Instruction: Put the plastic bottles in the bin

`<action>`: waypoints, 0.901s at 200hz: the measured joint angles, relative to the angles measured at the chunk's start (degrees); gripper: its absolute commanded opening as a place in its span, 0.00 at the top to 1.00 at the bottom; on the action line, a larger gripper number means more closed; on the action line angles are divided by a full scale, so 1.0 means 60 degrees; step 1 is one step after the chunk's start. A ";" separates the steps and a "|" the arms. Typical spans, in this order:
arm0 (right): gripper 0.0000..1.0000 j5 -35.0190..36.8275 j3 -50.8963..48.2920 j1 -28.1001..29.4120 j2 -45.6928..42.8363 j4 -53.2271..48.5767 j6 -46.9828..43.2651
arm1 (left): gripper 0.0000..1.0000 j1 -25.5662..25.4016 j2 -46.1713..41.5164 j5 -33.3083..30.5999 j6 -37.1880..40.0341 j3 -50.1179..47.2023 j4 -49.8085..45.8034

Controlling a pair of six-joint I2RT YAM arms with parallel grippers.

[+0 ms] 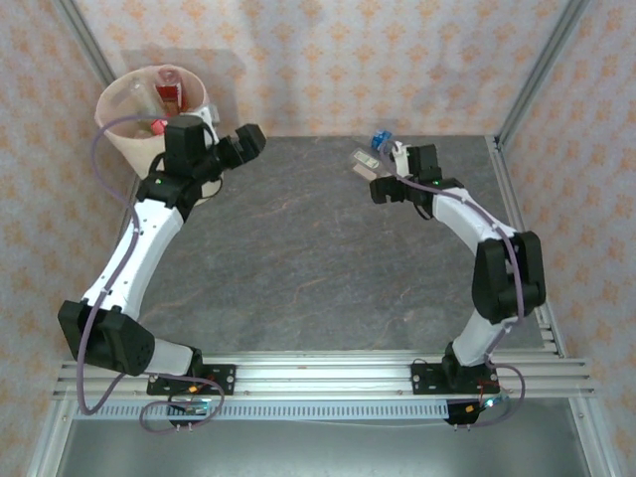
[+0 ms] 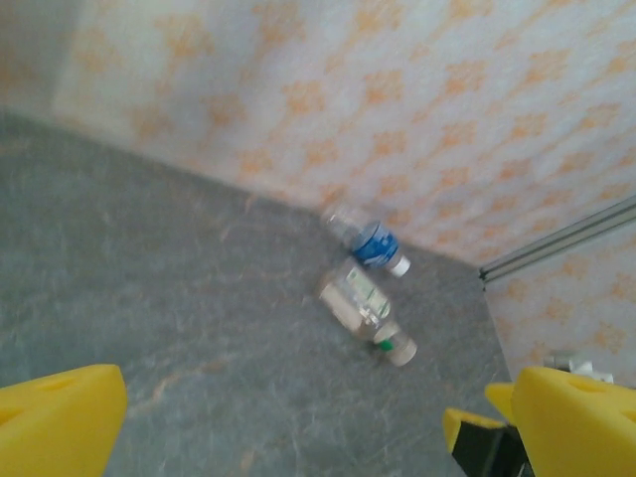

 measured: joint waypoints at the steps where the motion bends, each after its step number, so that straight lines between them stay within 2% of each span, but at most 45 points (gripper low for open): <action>1: 0.01 0.0007 0.0033 0.0000 0.0033 -0.0022 -0.0029 | 0.00 -0.0004 -0.0007 -0.0007 -0.0011 -0.0036 0.0004; 47: 0.03 0.0146 0.2109 -0.0138 0.2149 -0.1596 -0.1971 | 0.00 -0.0033 -0.0601 -0.0477 -0.0386 -0.1534 0.0022; 97: 0.10 0.0266 0.5129 -0.0448 0.4477 -0.3235 -0.3373 | 0.00 -0.0033 -0.1519 -0.1504 -0.0379 -0.1993 -0.0025; 135: 0.13 0.0295 0.7796 -0.0455 0.6353 -0.4506 -0.4120 | 0.00 -0.0033 -0.1606 -0.2047 -0.0375 -0.2036 -0.0171; 180: 0.21 -0.0058 0.9755 -0.0455 0.7584 -0.5788 -0.4663 | 0.00 -0.0033 -0.1606 -0.2353 -0.0375 -0.2036 -0.0226</action>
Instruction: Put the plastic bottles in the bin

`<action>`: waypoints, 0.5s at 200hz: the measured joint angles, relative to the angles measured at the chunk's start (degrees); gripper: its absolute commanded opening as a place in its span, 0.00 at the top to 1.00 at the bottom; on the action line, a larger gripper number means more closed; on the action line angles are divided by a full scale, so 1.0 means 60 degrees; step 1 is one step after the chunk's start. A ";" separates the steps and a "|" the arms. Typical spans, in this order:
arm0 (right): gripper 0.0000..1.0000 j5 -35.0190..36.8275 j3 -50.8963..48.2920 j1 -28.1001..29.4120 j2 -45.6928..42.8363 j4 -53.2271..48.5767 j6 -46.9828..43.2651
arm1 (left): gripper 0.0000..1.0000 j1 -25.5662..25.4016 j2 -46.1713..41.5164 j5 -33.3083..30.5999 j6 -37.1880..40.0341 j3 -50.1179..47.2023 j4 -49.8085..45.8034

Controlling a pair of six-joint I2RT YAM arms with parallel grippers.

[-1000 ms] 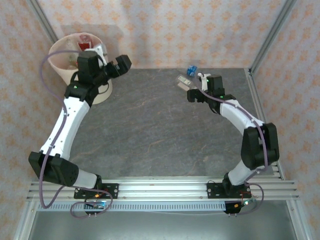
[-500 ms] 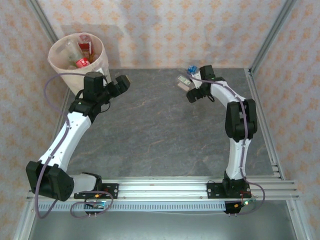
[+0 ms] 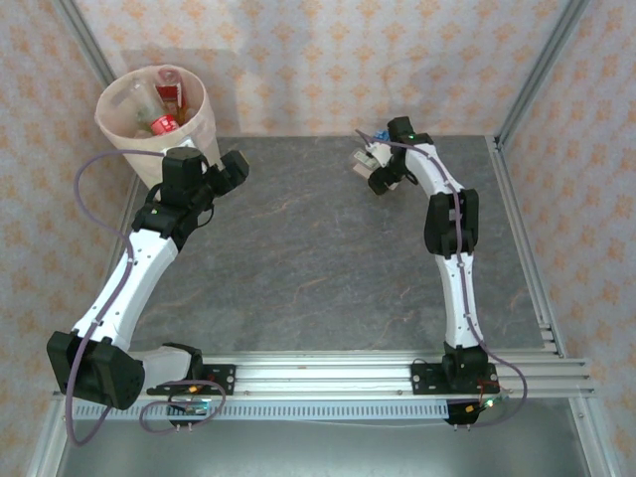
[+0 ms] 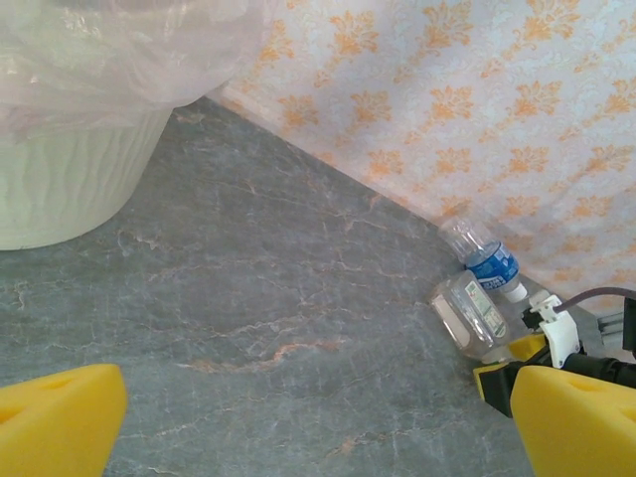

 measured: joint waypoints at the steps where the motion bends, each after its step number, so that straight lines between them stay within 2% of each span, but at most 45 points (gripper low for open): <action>1: 0.21 -0.0011 0.0022 0.0000 0.0011 -0.0025 0.0004 | 0.00 0.0000 0.0000 -0.0004 0.0000 0.0000 0.0000; 65: 0.45 -0.0328 0.0051 0.0000 0.0106 -0.0645 -0.0149 | 0.00 0.0000 0.0004 -0.0168 0.0000 0.0000 0.0000; 100: 0.66 -0.0401 -0.1158 0.0022 -0.0492 -0.0055 -0.0149 | 0.00 0.0000 0.0004 -0.0171 -0.0004 -0.0109 0.0004</action>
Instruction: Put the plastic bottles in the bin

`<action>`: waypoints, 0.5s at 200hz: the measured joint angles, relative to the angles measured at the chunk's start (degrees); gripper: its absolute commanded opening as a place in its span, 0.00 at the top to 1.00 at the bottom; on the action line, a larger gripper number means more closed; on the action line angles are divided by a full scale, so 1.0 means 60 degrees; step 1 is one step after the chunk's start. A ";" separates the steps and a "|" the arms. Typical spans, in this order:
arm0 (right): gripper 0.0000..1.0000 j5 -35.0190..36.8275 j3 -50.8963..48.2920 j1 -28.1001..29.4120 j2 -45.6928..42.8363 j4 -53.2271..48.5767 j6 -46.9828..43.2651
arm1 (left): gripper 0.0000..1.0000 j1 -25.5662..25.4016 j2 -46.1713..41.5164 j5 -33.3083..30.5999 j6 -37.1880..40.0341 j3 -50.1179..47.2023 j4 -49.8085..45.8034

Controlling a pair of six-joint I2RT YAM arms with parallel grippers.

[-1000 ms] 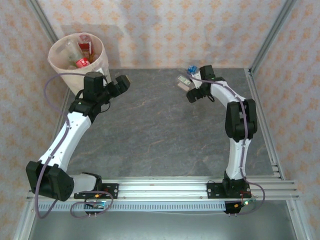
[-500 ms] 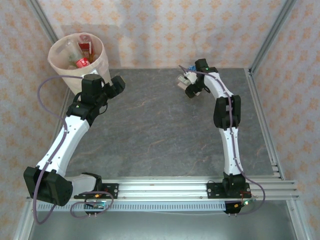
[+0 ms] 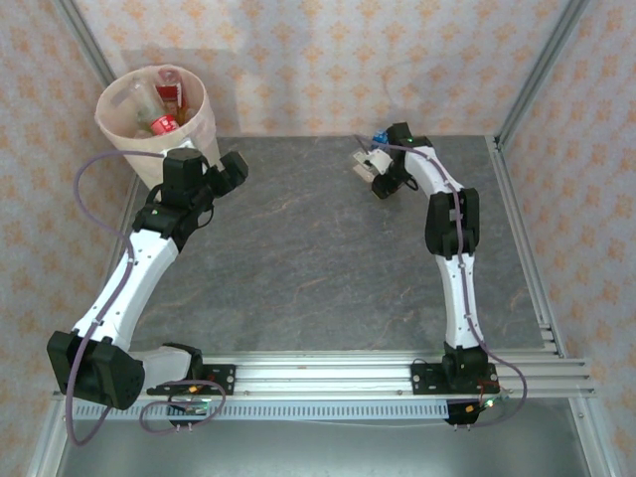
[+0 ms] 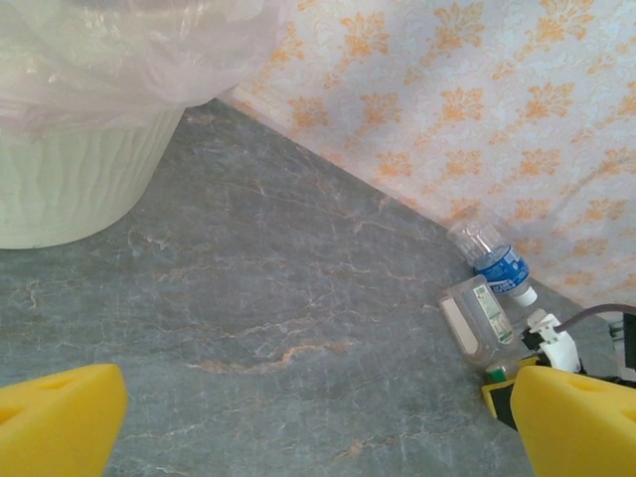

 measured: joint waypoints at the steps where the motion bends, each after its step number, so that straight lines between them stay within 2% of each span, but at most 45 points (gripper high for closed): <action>1: 0.67 -0.0004 -0.0047 0.0000 -0.0025 0.0018 0.0022 | 0.00 0.0000 0.0000 0.0000 0.0004 -0.0011 0.0000; 38: 0.83 -0.0011 -0.2736 0.0040 -0.1603 0.1078 0.0477 | 0.00 0.0000 0.0131 0.0011 -0.0004 -0.0080 0.0011; 75: 1.00 -0.0251 -0.5665 0.0251 -0.3872 0.2623 0.1526 | 0.00 0.0000 0.0557 0.0310 -0.0113 -0.0080 0.0131; 100: 1.00 -0.0619 -0.7581 0.0648 -0.5701 0.3952 0.2412 | 0.00 0.0000 0.0860 0.0780 -0.0277 -0.0084 0.0310</action>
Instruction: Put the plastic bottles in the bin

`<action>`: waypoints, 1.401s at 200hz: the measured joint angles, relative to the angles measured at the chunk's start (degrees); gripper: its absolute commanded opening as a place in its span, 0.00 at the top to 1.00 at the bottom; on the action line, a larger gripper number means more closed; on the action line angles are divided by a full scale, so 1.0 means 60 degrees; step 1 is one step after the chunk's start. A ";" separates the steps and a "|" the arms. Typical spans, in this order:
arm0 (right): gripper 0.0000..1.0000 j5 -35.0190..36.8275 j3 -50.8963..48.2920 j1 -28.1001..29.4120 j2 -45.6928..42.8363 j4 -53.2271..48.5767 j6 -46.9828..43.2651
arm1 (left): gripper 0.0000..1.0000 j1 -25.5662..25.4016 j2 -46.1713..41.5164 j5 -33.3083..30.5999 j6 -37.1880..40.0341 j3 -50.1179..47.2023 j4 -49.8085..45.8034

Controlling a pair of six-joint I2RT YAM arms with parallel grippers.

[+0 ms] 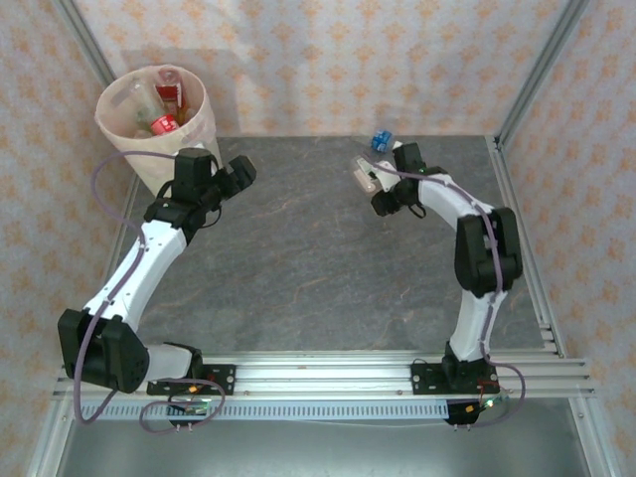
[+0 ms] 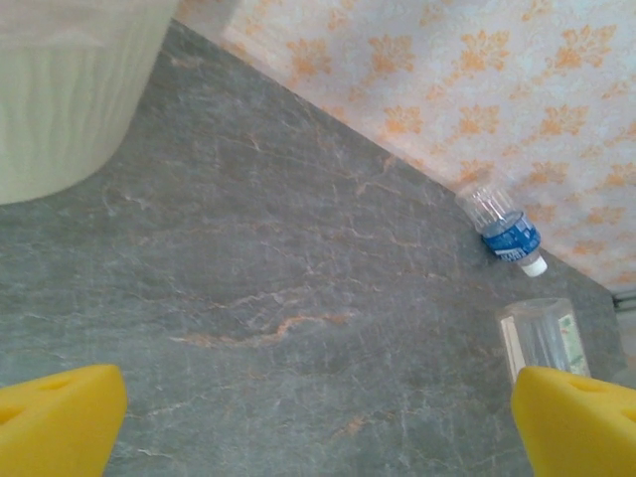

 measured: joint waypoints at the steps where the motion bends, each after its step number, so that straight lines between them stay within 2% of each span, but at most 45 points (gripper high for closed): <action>1: 1.00 -0.0007 -0.0058 0.0015 -0.0062 0.0047 0.0033 | 0.00 0.0000 0.0011 0.0029 -0.0011 0.0000 0.0004; 39: 1.00 -0.0772 -0.2911 0.0718 -0.2718 0.2626 0.1902 | 0.00 -0.0080 0.0255 0.1115 -0.0106 -0.0004 0.0342; 76: 1.00 -0.1362 -0.4594 0.1239 -0.3821 0.4707 0.3847 | 0.00 -0.0594 0.0404 0.1869 -0.0168 -0.0102 0.0994; 157: 1.00 -0.1851 -0.5231 0.2412 -0.3810 0.6335 0.6426 | 0.00 -0.1825 0.1603 0.2284 -0.0361 0.0095 0.1767; 228: 1.00 -0.2390 -0.4772 0.2692 -0.2838 0.6881 0.7158 | 0.00 -0.2484 0.2728 0.3013 -0.0736 0.0565 0.2881; 280: 1.00 -0.3410 -0.4747 0.2736 -0.2754 0.6961 0.7169 | 0.00 -0.2820 0.3126 0.2069 -0.0484 0.1861 0.1993</action>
